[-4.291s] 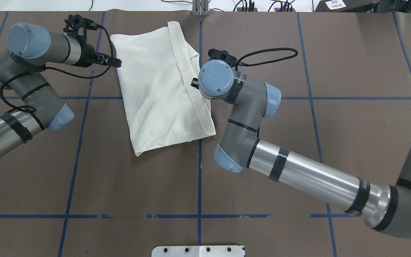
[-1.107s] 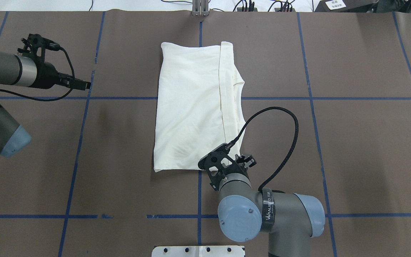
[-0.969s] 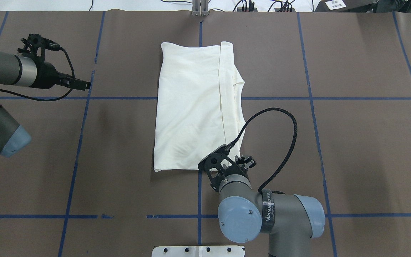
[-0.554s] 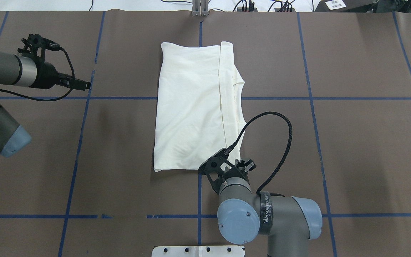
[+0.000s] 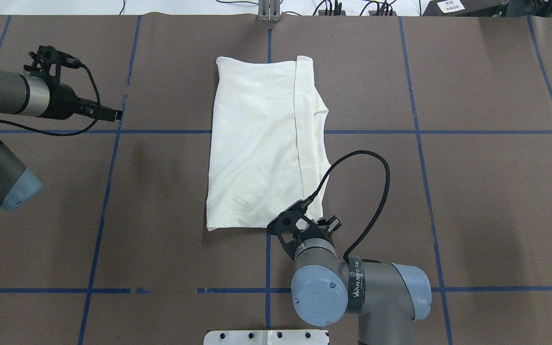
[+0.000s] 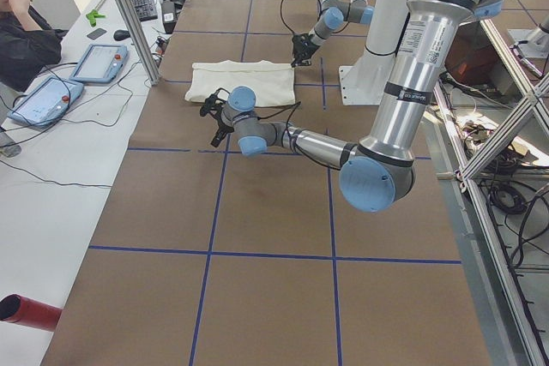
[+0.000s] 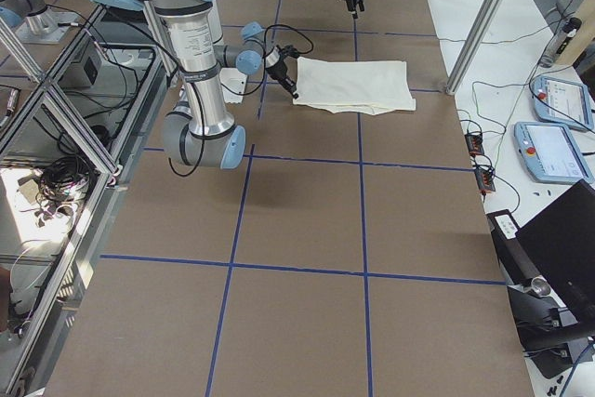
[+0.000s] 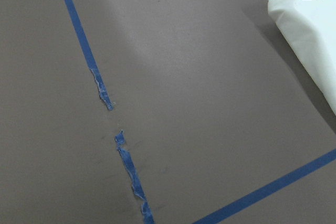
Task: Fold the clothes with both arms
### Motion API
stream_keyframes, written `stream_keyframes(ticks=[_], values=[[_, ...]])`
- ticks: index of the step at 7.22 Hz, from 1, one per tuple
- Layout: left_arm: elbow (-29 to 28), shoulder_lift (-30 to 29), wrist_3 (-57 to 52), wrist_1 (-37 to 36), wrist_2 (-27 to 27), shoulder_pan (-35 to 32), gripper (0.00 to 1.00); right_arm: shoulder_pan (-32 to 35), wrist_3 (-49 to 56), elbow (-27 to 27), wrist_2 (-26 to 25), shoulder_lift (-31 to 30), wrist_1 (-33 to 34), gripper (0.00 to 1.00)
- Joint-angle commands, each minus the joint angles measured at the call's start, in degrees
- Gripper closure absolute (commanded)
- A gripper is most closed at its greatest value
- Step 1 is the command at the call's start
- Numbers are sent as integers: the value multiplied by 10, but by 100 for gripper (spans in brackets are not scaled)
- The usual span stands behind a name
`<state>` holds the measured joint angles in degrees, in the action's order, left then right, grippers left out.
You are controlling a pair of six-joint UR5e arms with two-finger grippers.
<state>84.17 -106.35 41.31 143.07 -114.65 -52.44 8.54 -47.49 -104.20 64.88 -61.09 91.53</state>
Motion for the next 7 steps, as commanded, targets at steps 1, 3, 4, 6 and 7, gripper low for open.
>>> stream_keyframes(ticks=[1, 3, 4, 6, 7], values=[[-1, -1, 0, 0, 1, 1, 0, 22, -23, -10, 16, 2, -6, 100], [-1, -1, 1, 1, 1, 2, 0, 36, -76, -28, 33, -20, -6, 100], [-1, -1, 1, 2, 2, 2, 0, 36, -147, -35, 38, -31, -6, 100], [-2, -1, 0, 3, 2, 2, 0, 29, -220, -63, 52, -71, -6, 100], [-2, -1, 1, 3, 2, 2, 0, 17, -262, -63, 47, -81, -6, 100]])
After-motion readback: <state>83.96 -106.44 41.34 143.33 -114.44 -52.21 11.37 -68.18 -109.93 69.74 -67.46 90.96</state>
